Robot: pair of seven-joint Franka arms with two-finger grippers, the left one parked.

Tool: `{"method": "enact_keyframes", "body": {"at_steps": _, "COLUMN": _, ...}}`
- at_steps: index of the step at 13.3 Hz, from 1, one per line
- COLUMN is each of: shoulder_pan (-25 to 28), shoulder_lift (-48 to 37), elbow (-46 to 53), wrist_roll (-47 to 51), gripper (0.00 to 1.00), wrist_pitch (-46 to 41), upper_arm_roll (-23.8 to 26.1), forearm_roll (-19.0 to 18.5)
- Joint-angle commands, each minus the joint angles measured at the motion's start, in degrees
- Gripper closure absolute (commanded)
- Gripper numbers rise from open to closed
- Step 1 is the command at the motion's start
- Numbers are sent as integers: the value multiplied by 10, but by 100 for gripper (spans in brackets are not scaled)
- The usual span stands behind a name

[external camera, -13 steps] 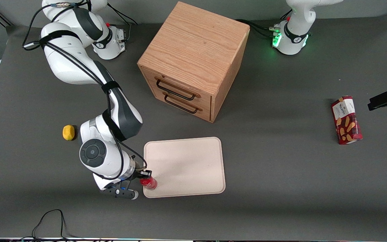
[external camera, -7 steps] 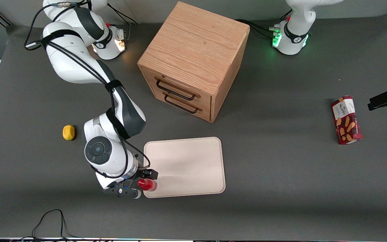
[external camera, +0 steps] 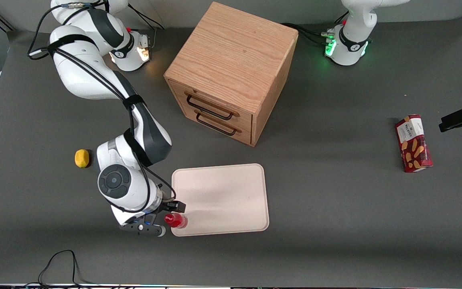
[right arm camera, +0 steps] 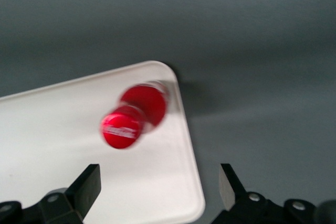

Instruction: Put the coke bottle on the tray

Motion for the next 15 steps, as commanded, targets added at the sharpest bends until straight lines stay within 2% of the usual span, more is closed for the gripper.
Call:
{"method": "enact_keyframes", "body": {"at_steps": 1, "shoulder_pan": -39, "shoulder_lift": -39, "elbow": -9, "wrist_roll": -22, "gripper": 0, "wrist_pitch": -68, "upper_arm_roll": 4, "forearm_roll": 44}}
{"method": "enact_keyframes", "body": {"at_steps": 3, "shoulder_pan": -69, "shoulder_lift": -82, "elbow": -44, "wrist_roll": -57, "gripper": 0, "wrist_pitch": -104, "upper_arm_roll": 2, "forearm_roll": 85}}
{"method": "enact_keyframes", "body": {"at_steps": 5, "shoulder_pan": -95, "shoulder_lift": -151, "elbow": -126, "wrist_roll": -65, "gripper": 0, "wrist_pitch": -130, "upper_arm_roll": 0, "forearm_roll": 90}}
{"method": "enact_keyframes", "body": {"at_steps": 8, "shoulder_pan": -144, "shoulder_lift": -267, "elbow": -263, "wrist_roll": -158, "gripper": 0, "wrist_pitch": -128, "upper_arm_roll": -15, "forearm_roll": 116}}
{"method": "enact_keyframes", "body": {"at_steps": 10, "shoulder_pan": -135, "shoulder_lift": -318, "elbow": -319, "wrist_roll": -208, "gripper": 0, "wrist_pitch": -126, "upper_arm_roll": -71, "forearm_roll": 119}}
{"method": "enact_keyframes", "body": {"at_steps": 13, "shoulder_pan": -107, "shoulder_lift": -405, "elbow": -422, "wrist_roll": -289, "gripper": 0, "wrist_pitch": -90, "upper_arm_roll": -173, "forearm_roll": 166}}
{"method": "enact_keyframes", "body": {"at_steps": 15, "shoulder_pan": -99, "shoulder_lift": -464, "elbow": -491, "wrist_roll": -286, "gripper": 0, "wrist_pitch": -65, "upper_arm_roll": -194, "forearm_roll": 170}}
